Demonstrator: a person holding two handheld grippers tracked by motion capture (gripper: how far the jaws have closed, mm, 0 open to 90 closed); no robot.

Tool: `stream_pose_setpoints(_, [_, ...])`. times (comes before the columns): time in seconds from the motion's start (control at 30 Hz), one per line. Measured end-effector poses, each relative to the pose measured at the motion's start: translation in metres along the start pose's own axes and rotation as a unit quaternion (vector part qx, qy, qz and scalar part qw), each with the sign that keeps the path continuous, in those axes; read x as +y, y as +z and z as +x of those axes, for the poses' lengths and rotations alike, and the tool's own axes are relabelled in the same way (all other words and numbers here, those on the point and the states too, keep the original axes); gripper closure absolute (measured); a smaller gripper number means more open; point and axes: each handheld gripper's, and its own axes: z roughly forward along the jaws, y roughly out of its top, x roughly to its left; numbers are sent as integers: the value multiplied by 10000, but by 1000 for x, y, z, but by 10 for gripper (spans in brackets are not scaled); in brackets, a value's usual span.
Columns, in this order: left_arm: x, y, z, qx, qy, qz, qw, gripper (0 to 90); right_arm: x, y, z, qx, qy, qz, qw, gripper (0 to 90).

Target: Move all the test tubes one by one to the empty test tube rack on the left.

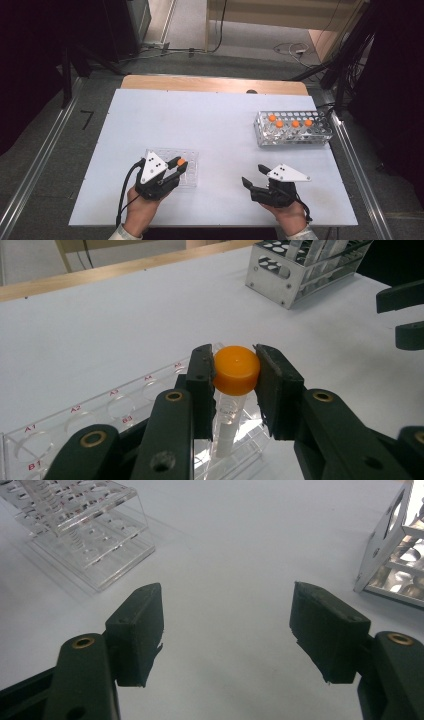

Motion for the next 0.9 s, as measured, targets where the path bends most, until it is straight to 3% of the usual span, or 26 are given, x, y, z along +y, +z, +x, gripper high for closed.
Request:
stream_pose_setpoints(0.27, [-3, 3, 0, -12, -3, 105, 9999, 651, 0, 0, 0, -1, 12, 7, 10000, 281])
stream_pose_setpoints(0.5, [-1, -2, 2, -16, -157, -43, 9999, 489, 0, 1, -1, -13, 7, 1, 10000, 281])
stream_pose_setpoints(0.77, [1, -9, 7, 210, -329, -168, 9991, 276, 0, 0, -3, -55, 36, -11, 10000, 281])
stream_pose_setpoints(0.9, [0, -16, 13, 279, -464, -279, 9981, 231, 0, -2, -7, -129, 97, -46, 9999, 284])
